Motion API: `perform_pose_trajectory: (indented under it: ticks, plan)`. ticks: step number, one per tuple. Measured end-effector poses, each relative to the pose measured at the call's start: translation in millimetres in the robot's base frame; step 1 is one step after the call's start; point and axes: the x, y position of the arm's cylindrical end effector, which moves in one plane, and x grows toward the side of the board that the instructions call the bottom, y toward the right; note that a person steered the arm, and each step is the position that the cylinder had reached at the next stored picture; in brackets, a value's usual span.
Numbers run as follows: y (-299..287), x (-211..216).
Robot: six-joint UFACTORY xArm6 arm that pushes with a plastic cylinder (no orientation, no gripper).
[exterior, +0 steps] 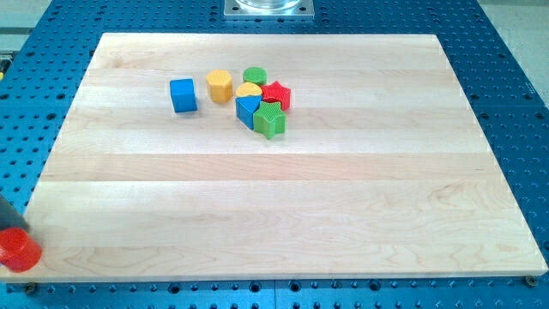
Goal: Move the red star to the top right corner
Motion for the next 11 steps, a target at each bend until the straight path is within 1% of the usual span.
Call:
perform_pose_trajectory:
  ticks: [1,2,3,4,5,7,8,9,10,11]
  plan:
    - [0,3]
    - [9,-42]
    - [94,-6]
    - [119,41]
    - [109,48]
    - [107,41]
    - [173,-28]
    - [310,-120]
    - [246,-135]
    - [347,-209]
